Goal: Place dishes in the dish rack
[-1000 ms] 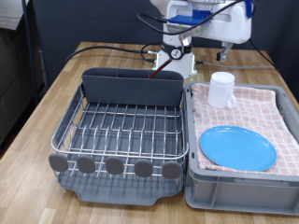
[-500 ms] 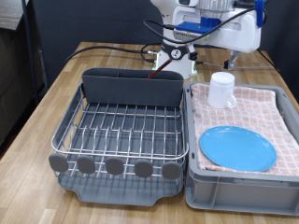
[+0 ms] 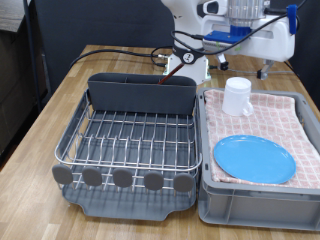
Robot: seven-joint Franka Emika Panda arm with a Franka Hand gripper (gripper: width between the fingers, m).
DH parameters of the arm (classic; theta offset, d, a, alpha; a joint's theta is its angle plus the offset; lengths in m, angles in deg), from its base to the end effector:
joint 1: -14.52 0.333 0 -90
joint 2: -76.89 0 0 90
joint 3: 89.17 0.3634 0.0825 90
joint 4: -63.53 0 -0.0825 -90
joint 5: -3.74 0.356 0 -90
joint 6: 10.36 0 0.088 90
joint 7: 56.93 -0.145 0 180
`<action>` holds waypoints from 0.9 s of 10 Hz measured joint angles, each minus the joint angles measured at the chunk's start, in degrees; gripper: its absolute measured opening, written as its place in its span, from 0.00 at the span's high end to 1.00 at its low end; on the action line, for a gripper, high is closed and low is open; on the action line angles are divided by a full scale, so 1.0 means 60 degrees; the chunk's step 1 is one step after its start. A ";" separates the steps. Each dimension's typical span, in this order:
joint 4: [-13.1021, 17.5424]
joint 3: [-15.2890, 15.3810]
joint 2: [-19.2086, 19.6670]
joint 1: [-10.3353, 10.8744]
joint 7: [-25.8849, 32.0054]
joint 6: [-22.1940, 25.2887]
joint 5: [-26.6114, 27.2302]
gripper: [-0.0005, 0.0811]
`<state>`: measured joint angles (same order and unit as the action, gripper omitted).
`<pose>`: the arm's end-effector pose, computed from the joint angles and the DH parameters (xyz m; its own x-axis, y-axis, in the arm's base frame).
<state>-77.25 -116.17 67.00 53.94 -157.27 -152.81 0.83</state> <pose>0.4487 0.0952 0.4013 0.0787 -0.9943 -0.0726 -0.9826 -0.0650 -0.1739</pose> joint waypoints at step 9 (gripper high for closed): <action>-0.0628 0.0014 0.1463 0.0606 0.3960 -0.3377 0.5111 0.01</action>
<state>-81.02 -116.09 75.78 57.58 -133.51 -173.07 31.49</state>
